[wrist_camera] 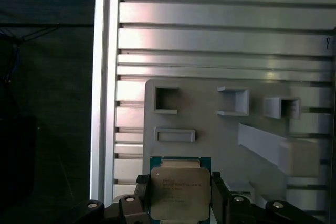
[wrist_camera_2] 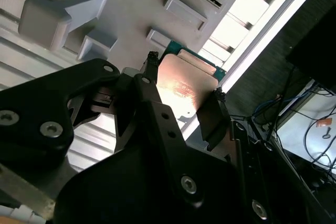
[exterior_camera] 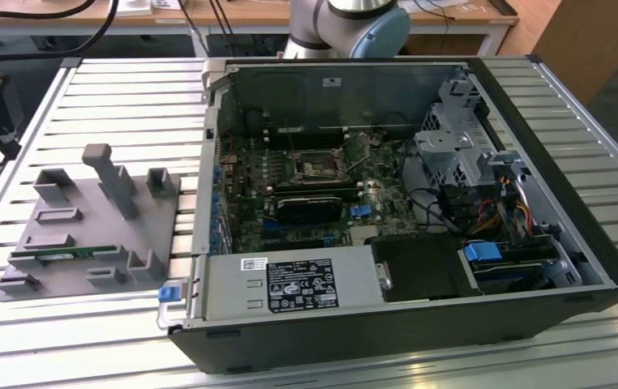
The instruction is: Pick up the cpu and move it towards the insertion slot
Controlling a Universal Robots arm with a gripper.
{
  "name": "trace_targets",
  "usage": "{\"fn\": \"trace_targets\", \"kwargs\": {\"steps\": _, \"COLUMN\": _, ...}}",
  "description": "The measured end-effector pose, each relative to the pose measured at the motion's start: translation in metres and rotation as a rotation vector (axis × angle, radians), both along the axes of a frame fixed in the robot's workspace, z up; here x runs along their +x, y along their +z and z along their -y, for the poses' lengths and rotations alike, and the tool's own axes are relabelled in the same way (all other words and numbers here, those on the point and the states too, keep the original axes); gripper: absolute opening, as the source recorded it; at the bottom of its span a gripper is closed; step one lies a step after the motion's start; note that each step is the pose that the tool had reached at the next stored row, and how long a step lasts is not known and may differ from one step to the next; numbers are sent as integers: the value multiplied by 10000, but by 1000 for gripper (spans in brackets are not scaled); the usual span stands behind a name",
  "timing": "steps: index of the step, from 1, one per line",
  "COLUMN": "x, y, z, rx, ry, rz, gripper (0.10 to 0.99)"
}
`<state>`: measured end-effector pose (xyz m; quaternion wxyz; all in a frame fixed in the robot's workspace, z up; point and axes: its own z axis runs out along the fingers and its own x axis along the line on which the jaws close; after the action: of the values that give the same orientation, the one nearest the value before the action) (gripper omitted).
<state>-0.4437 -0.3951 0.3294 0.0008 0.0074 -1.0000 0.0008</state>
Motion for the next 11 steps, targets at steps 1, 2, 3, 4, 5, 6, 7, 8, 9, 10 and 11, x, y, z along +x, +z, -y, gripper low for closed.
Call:
{"fn": "trace_targets", "kwargs": {"steps": 1, "x": 0, "y": 10, "z": -1, "rx": 0, "ry": 0, "rz": 0, "gripper": 545}}
{"fn": "trace_targets", "kwargs": {"steps": 2, "x": 0, "y": 21, "z": -2, "rx": -2, "ry": -1, "rz": 0, "gripper": 545}}
{"fn": "trace_targets", "kwargs": {"steps": 3, "x": 0, "y": 32, "z": -3, "rx": -4, "ry": 0, "rz": 1, "gripper": 545}}
{"fn": "trace_targets", "kwargs": {"steps": 4, "x": 0, "y": 43, "z": -4, "rx": -5, "ry": 0, "rz": 0, "gripper": 545}}
{"fn": "trace_targets", "kwargs": {"steps": 5, "x": 0, "y": 51, "z": -5, "rx": -9, "ry": 0, "rz": 1, "gripper": 545}}
{"fn": "trace_targets", "kwargs": {"steps": 6, "x": 0, "y": 60, "z": -6, "rx": -13, "ry": 0, "rz": 0, "gripper": 545}}
{"fn": "trace_targets", "kwargs": {"steps": 7, "x": 0, "y": 69, "z": -6, "rx": -15, "ry": 0, "rz": 0, "gripper": 545}}
{"fn": "trace_targets", "kwargs": {"steps": 8, "x": 0, "y": 79, "z": -6, "rx": -16, "ry": 0, "rz": 0, "gripper": 545}}
{"fn": "trace_targets", "kwargs": {"steps": 9, "x": 0, "y": 90, "z": -6, "rx": -17, "ry": 0, "rz": 0, "gripper": 545}}
{"fn": "trace_targets", "kwargs": {"steps": 10, "x": 0, "y": 100, "z": -7, "rx": -18, "ry": 0, "rz": 0, "gripper": 545}}
{"fn": "trace_targets", "kwargs": {"steps": 11, "x": 0, "y": 110, "z": -7, "rx": -18, "ry": -1, "rz": 0, "gripper": 545}}
